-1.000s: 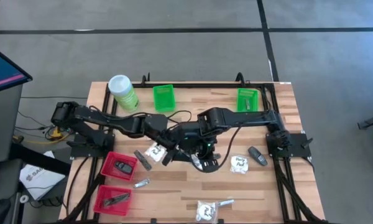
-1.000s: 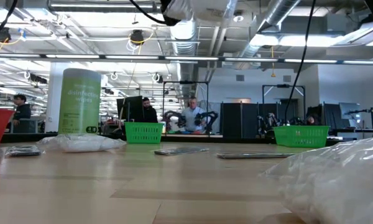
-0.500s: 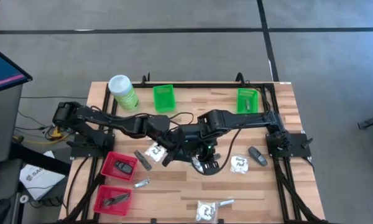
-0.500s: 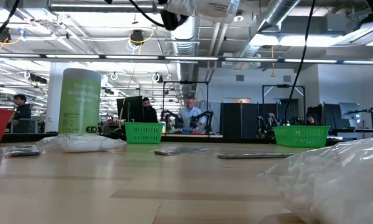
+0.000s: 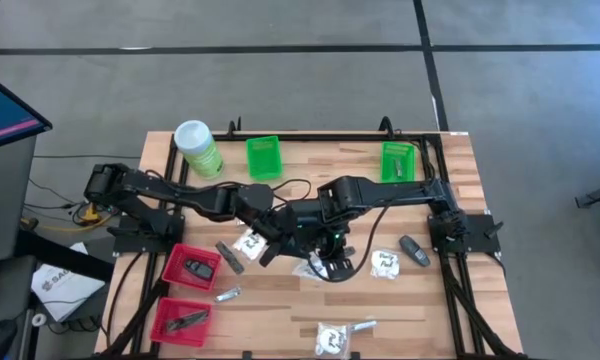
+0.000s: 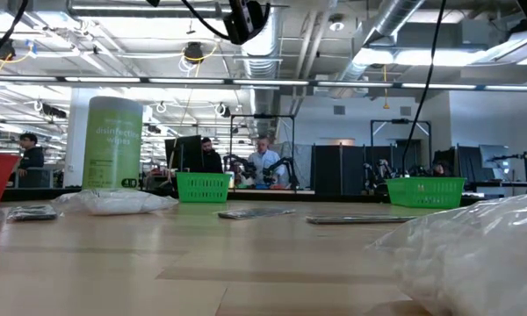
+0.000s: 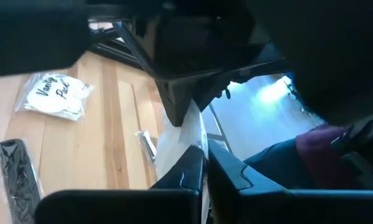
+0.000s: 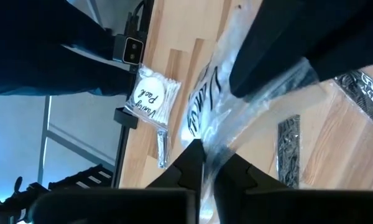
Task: Pick & Place Travel size toiletries
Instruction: Put the white vanity pack into the top left green basket
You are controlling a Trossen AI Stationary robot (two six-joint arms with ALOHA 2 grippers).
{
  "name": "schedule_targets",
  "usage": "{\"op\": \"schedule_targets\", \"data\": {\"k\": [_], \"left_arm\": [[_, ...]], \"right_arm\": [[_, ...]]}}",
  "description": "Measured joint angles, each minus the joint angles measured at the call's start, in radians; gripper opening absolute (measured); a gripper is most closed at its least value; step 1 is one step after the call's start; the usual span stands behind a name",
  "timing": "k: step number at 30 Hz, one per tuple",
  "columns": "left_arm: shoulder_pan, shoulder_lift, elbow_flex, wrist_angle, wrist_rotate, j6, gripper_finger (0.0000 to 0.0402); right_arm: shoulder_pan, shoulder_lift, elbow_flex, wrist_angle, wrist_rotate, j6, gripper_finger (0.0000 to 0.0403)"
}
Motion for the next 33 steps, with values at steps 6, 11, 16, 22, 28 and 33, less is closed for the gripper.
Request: {"op": "schedule_targets", "data": {"k": [6, 11, 16, 22, 28, 33], "left_arm": [[0.000, -0.024, 0.000, -0.027, -0.051, -0.023, 0.0001], [0.000, -0.052, -0.001, -0.090, -0.106, -0.022, 0.0001], [0.000, -0.128, -0.024, -0.096, -0.212, -0.022, 0.0000], [0.004, -0.263, -0.074, -0.074, -0.373, -0.021, 0.0000], [0.005, -0.383, -0.095, 0.060, -0.487, 0.015, 0.0000], [0.005, -0.443, -0.095, 0.148, -0.538, 0.076, 0.0000]], "right_arm": [[-0.017, -0.043, 0.022, 0.001, 0.000, 0.015, 0.0088], [-0.072, -0.134, 0.021, 0.019, 0.031, 0.082, 0.0153], [-0.136, -0.235, 0.020, 0.113, 0.052, 0.164, 0.0204], [-0.188, -0.356, 0.021, 0.350, 0.056, 0.207, 0.0228], [-0.211, -0.414, 0.022, 0.614, 0.063, 0.260, 0.0223], [-0.211, -0.411, 0.021, 0.675, 0.064, 0.266, 0.0214]]}}
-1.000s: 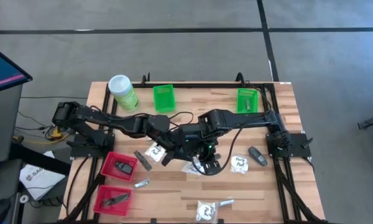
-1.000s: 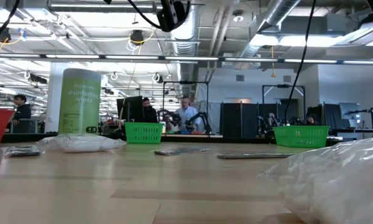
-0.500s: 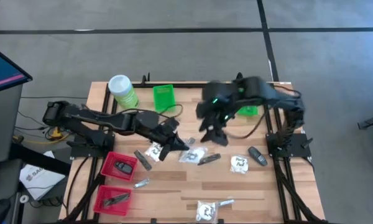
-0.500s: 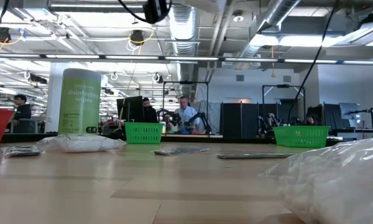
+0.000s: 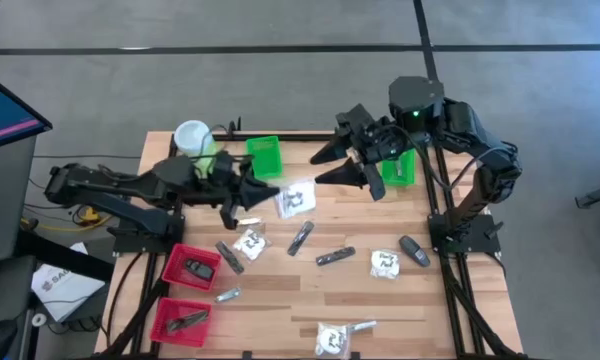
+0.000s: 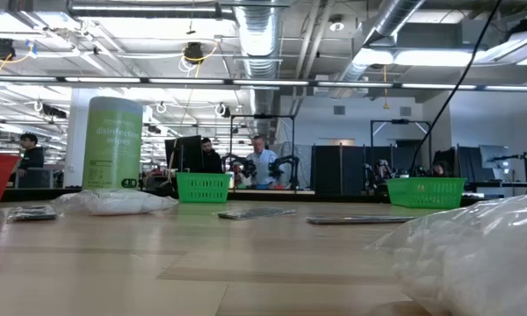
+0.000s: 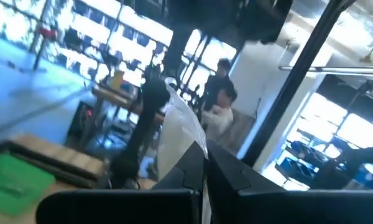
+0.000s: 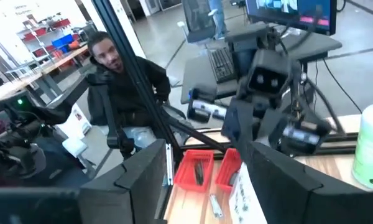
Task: Pick & Place Travel size toiletries
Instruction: Put the white vanity pack into the top left green basket
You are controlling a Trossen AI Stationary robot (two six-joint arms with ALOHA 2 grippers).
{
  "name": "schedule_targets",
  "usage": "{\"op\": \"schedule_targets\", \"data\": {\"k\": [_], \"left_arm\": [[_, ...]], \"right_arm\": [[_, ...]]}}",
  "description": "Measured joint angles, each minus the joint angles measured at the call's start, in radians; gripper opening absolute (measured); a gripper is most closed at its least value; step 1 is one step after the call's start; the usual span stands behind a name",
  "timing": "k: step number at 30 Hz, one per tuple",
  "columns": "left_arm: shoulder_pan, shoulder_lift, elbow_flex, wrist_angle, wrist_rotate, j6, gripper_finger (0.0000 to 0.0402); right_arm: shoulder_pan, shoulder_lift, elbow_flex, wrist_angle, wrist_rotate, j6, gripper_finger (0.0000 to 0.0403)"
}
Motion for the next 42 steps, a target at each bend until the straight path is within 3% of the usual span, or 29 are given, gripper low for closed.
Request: {"op": "schedule_targets", "data": {"k": [12, 16, 20, 27, 34, 38, 42], "left_arm": [[-0.014, -0.026, 0.001, -0.001, -0.018, 0.035, 0.0000], [-0.013, -0.026, 0.001, -0.011, -0.019, 0.035, 0.0000], [-0.013, -0.026, 0.001, -0.013, -0.019, 0.035, 0.0000], [-0.013, -0.025, 0.001, -0.012, -0.019, 0.035, 0.0000], [-0.002, -0.029, 0.001, 0.042, -0.029, 0.043, 0.0000], [0.018, -0.031, 0.001, 0.103, -0.031, 0.042, 0.0000], [0.047, -0.032, 0.001, 0.174, -0.036, 0.029, 0.0000]], "right_arm": [[0.055, 0.083, -0.002, -0.168, 0.002, -0.081, 0.0201], [0.072, 0.047, -0.021, -0.170, 0.126, -0.079, 0.0202], [0.080, -0.037, -0.132, -0.101, 0.218, -0.051, 0.0203], [0.113, -0.239, -0.617, 0.321, 0.222, 0.100, 0.0199], [0.140, -0.389, -1.113, 1.116, 0.272, 0.359, 0.0199], [0.140, -0.406, -1.283, 1.481, 0.362, 0.474, 0.0197], [0.139, -0.374, -1.344, 1.692, 0.402, 0.517, 0.0197]]}}
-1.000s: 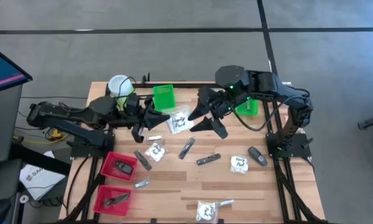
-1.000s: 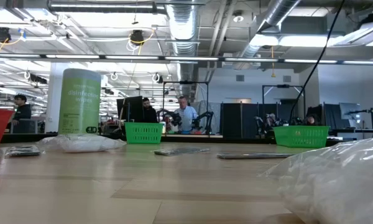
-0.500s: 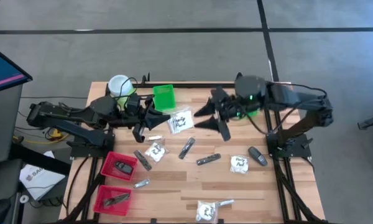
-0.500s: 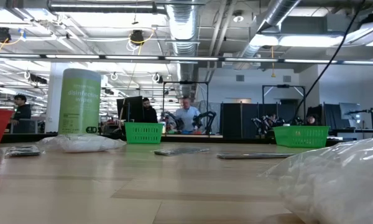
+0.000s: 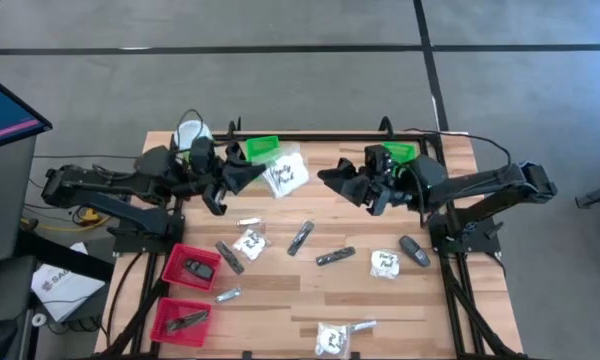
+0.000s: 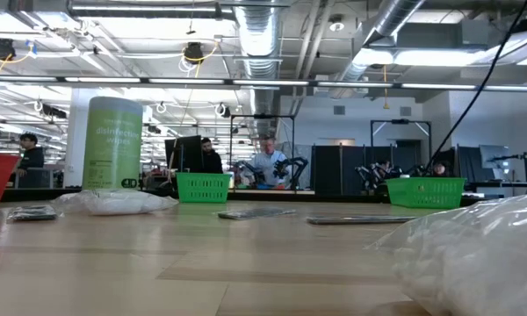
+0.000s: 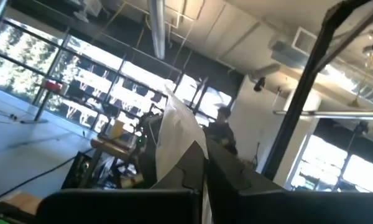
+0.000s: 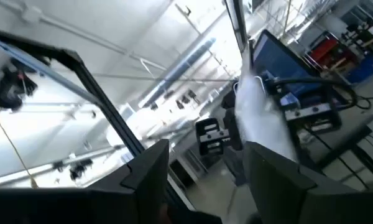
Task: Pick & Place Travel size toiletries
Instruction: Put the white vanity pack into the top left green basket
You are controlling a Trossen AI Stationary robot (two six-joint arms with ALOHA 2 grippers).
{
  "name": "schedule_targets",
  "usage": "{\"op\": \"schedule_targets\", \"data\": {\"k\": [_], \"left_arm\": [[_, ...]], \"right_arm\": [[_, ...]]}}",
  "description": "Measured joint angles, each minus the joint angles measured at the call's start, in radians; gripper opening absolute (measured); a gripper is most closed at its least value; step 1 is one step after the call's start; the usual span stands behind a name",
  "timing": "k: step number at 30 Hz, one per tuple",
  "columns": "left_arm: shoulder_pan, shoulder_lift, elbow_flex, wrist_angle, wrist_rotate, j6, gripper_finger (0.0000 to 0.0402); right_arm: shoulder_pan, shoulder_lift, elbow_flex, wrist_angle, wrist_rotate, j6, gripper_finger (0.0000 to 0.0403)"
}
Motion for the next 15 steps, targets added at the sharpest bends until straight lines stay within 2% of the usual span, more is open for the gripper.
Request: {"op": "schedule_targets", "data": {"k": [9, 15], "left_arm": [[0.022, 0.048, 0.000, 0.082, -0.007, -0.065, 0.0000], [0.041, 0.019, 0.002, 0.119, -0.047, -0.065, 0.0000]], "right_arm": [[-0.001, 0.116, 0.037, 0.050, 0.002, 0.056, 0.0201], [0.005, 0.126, 0.044, 0.054, 0.002, 0.081, 0.0199]]}}
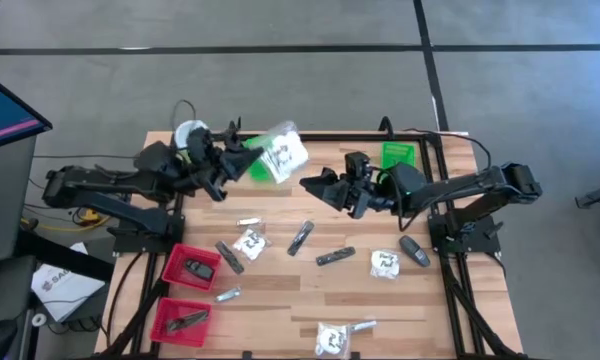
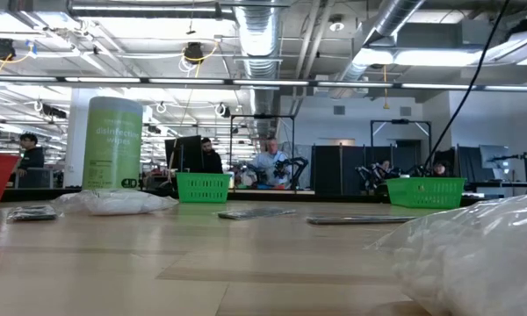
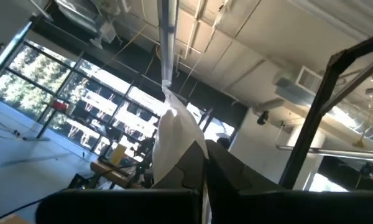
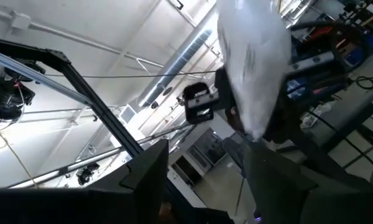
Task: Pick & Place Travel size toiletries
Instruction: Put the white vanity pack into the top left green basket
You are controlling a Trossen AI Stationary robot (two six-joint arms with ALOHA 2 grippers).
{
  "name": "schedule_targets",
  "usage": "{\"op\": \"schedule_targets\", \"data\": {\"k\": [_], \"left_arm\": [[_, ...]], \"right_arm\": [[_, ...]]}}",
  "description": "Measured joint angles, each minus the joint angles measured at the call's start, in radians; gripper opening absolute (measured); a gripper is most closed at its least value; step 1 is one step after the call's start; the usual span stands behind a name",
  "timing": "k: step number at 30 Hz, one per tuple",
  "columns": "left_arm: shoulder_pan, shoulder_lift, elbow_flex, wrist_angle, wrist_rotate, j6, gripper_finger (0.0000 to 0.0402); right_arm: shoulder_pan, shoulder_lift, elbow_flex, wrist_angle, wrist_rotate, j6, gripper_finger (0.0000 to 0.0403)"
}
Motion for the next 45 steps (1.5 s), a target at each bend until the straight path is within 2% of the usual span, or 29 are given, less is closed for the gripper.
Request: {"op": "schedule_targets", "data": {"k": [17, 26, 34, 45], "left_arm": [[-0.058, 0.017, -0.001, 0.053, 0.001, -0.018, 0.0000], [-0.076, 0.073, -0.001, 0.063, -0.023, -0.031, 0.0000], [-0.074, 0.100, -0.001, 0.102, -0.052, -0.034, 0.0000], [-0.074, 0.101, -0.001, 0.101, -0.035, -0.030, 0.0002]], "right_arm": [[-0.025, 0.015, 0.056, -0.036, 0.030, -0.033, 0.0203], [-0.034, 0.018, 0.055, -0.047, 0.033, -0.045, 0.0199], [-0.030, 0.018, 0.055, -0.046, 0.033, -0.033, 0.0152], [-0.026, 0.018, 0.055, -0.047, 0.030, -0.018, 0.0074]]}}
